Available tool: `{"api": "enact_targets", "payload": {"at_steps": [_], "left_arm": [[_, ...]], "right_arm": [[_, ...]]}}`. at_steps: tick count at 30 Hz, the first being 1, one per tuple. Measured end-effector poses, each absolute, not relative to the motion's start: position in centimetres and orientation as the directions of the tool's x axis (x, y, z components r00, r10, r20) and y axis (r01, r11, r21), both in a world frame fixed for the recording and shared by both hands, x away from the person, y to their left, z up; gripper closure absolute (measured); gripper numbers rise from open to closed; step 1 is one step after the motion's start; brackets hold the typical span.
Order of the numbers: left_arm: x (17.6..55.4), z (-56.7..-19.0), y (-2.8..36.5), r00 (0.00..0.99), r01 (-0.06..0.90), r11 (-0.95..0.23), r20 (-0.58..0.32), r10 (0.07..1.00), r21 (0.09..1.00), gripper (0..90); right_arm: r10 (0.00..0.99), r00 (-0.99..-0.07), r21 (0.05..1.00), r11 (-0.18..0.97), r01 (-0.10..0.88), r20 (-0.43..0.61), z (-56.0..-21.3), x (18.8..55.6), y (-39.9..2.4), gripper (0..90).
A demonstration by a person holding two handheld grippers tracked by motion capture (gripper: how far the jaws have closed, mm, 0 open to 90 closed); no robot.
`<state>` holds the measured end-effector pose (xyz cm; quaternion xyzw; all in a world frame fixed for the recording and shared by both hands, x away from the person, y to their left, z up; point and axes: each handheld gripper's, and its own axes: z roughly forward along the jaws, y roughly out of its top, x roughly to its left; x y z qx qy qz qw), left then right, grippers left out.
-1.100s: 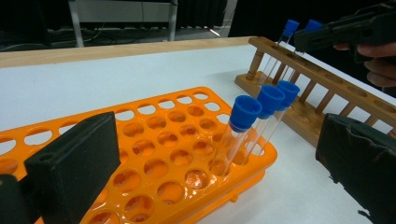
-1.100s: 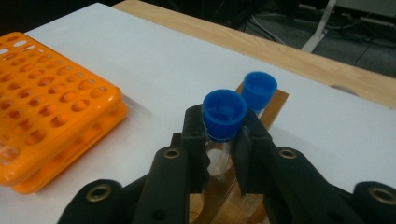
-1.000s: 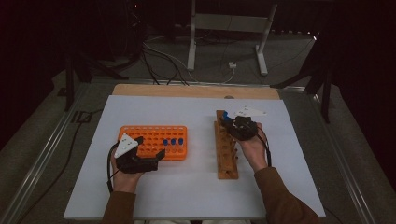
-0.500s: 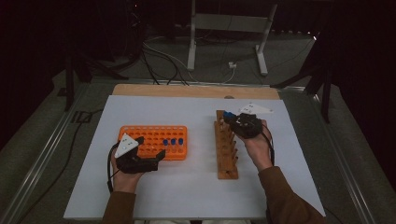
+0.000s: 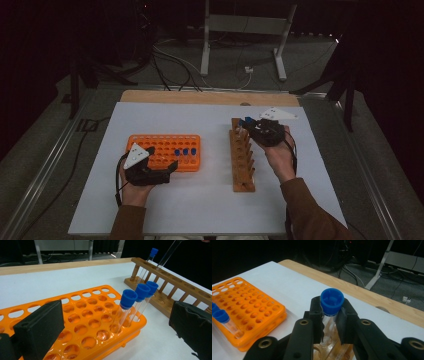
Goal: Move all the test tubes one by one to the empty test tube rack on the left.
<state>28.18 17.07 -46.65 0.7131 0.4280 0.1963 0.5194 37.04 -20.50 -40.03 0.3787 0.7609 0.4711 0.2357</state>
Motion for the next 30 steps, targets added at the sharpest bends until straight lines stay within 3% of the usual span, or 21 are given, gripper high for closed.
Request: {"api": "enact_targets", "payload": {"at_steps": [30], "left_arm": [[28.0,-46.3,16.6,0.567,0.39,-0.096,-0.156,0.809,0.916,1.2]], "right_arm": [[0.678,-0.735,0.881,0.343,0.327,0.009,-39.7,33.7,-17.2,76.5]]}}
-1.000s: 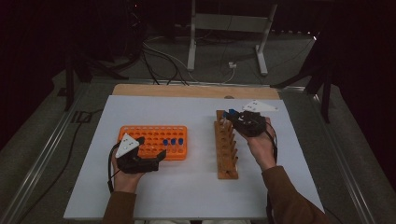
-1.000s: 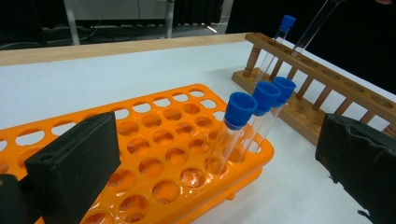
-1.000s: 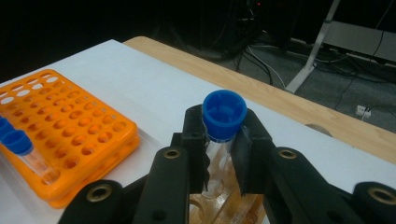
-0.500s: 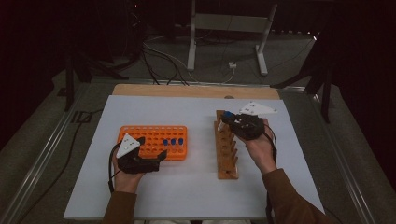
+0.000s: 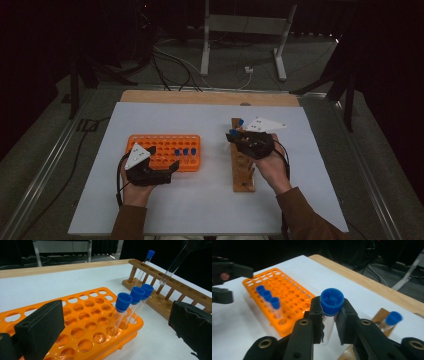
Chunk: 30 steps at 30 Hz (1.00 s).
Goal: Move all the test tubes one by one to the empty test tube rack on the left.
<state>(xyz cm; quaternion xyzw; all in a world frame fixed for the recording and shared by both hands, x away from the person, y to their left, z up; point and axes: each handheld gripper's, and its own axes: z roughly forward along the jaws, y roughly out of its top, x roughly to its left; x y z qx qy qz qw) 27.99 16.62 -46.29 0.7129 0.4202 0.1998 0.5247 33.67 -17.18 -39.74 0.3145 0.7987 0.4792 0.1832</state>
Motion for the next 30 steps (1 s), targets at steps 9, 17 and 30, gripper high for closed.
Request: {"api": "enact_targets", "payload": {"at_steps": [9,17,30], "left_arm": [[27.9,-46.0,16.1,0.579,0.377,-0.099,-0.151,0.801,0.921,1.2],[27.6,-45.6,15.6,0.583,0.357,-0.102,-0.135,0.801,0.929,1.2],[27.1,-44.8,13.4,0.632,0.318,-0.15,-0.091,0.77,0.936,3.7]], "right_arm": [[0.635,-0.772,0.875,0.364,0.319,0.017,-39.6,32.5,-15.8,76.5],[0.593,-0.804,0.871,0.379,0.313,0.031,-39.5,31.7,-14.6,76.5],[0.536,-0.843,0.862,0.403,0.307,0.049,-39.7,30.7,-12.2,76.4]]}}
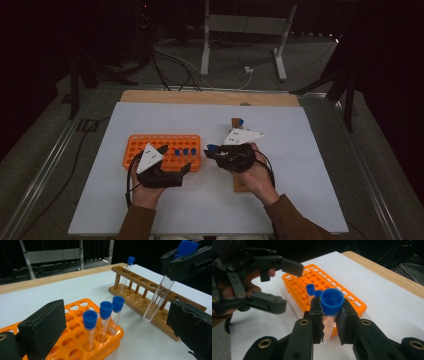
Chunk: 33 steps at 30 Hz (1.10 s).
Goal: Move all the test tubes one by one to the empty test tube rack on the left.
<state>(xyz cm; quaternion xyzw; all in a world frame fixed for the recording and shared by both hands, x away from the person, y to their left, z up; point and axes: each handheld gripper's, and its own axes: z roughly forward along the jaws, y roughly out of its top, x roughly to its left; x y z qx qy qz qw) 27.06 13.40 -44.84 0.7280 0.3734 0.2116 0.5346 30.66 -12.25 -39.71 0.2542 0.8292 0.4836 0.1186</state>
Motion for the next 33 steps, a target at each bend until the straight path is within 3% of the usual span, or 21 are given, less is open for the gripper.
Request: {"api": "enact_targets", "payload": {"at_steps": [7,13,19,22,29,33], "left_arm": [[26.6,-44.6,12.1,0.658,0.286,-0.189,-0.049,0.752,0.94,8.0],[26.2,-44.7,10.8,0.69,0.261,-0.221,-0.021,0.723,0.94,19.2],[26.0,-44.8,10.4,0.712,0.24,-0.24,-0.003,0.702,0.941,47.6],[26.0,-44.8,10.4,0.718,0.237,-0.243,-0.001,0.697,0.941,57.7],[25.9,-44.9,10.2,0.74,0.228,-0.269,0.013,0.673,0.936,75.7],[25.9,-45.0,10.1,0.745,0.224,-0.274,0.017,0.667,0.935,77.8]], "right_arm": [[0.516,-0.855,0.859,0.41,0.308,0.06,-39.9,30.4,-11.1,76.4],[0.499,-0.864,0.859,0.413,0.303,0.065,-39.9,30.3,-10.2,76.4],[0.483,-0.873,0.859,0.417,0.297,0.068,-39.8,30.1,-9.7,76.4],[0.48,-0.875,0.859,0.416,0.299,0.072,-39.9,30.0,-9.6,76.4],[0.469,-0.88,0.861,0.413,0.297,0.078,-39.9,30.0,-9.5,76.4],[0.468,-0.88,0.861,0.41,0.301,0.085,-40.0,30.0,-9.6,76.1]]}}
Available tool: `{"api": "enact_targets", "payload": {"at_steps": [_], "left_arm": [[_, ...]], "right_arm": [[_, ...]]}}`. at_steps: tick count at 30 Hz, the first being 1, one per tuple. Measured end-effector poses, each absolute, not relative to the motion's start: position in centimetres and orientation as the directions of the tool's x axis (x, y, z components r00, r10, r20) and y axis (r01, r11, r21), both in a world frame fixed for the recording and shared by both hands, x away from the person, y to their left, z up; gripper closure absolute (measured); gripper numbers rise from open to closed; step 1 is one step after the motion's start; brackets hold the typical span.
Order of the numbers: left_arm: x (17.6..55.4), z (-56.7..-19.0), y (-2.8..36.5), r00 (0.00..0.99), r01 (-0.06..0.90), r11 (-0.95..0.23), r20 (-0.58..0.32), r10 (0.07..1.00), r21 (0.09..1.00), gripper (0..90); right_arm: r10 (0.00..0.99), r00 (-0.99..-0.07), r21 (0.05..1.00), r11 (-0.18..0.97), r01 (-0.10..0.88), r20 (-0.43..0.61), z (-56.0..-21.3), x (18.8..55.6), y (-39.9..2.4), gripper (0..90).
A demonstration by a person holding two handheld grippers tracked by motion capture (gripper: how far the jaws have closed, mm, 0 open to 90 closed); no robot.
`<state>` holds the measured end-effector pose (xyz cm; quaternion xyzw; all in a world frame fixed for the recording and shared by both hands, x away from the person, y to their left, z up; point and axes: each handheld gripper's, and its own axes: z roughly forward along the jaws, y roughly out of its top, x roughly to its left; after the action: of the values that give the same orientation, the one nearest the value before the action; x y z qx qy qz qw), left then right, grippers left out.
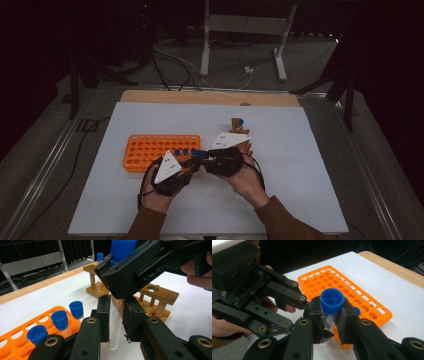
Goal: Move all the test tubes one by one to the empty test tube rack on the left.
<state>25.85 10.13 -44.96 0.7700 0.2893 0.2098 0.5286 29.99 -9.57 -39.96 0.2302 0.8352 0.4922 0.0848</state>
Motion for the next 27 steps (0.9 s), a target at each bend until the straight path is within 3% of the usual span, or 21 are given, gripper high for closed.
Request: {"api": "enact_targets", "payload": {"at_steps": [3,22,27], "left_arm": [[25.8,-44.9,10.1,0.746,0.223,-0.274,0.017,0.665,0.936,78.0],[26.3,-45.1,11.4,0.713,0.254,-0.238,-0.015,0.701,0.937,78.0],[26.3,-45.0,11.8,0.705,0.258,-0.229,-0.021,0.709,0.939,78.1]], "right_arm": [[0.468,-0.879,0.865,0.401,0.303,0.091,-40.0,29.9,-9.7,75.0],[0.497,-0.864,0.878,0.373,0.299,0.083,-39.7,29.9,-10.9,17.1],[0.508,-0.858,0.874,0.378,0.305,0.079,-39.9,30.0,-11.2,8.7]]}}
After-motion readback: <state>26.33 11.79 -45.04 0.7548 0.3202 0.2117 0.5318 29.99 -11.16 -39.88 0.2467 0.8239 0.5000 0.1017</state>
